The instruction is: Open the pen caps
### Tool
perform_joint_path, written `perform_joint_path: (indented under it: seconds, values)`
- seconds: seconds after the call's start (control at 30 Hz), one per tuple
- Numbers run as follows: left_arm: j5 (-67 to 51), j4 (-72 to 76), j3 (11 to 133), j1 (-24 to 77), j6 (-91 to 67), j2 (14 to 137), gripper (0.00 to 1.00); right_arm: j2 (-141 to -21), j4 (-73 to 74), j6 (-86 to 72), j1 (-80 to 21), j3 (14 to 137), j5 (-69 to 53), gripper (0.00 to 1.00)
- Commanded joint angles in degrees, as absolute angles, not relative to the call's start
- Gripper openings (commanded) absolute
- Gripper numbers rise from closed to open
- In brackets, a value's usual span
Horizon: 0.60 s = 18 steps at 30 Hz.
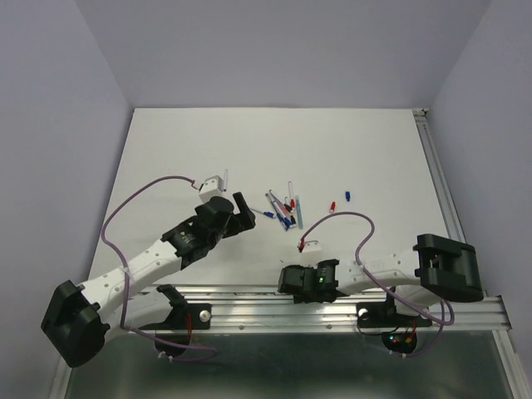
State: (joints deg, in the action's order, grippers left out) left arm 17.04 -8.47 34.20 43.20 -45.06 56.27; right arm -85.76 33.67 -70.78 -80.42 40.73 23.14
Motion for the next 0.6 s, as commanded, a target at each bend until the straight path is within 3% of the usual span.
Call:
perform_joint_path:
  seconds: [0.0,0.37,0.53,0.57]
  values:
    - [18.2,-8.8,33.1,43.5,-45.4,54.5,0.99,-87.3,30.7,-73.3,-80.8,39.4,27.3,0.58]
    - [18.1,-9.7,33.2,43.5,-46.1,53.4,0.99,-88.3,24.9,-68.4,-80.8,38.6,30.0,0.55]
    - [18.2,-10.0,33.4,43.5,-46.2,53.3,0.99,-88.6,25.4,-69.0,-80.8,38.2,31.3,0.47]
    - [18.2,-10.1,33.4,43.5,-46.2,53.3,0.99,-88.3,25.3,-69.1,-80.8,38.1,31.5,0.41]
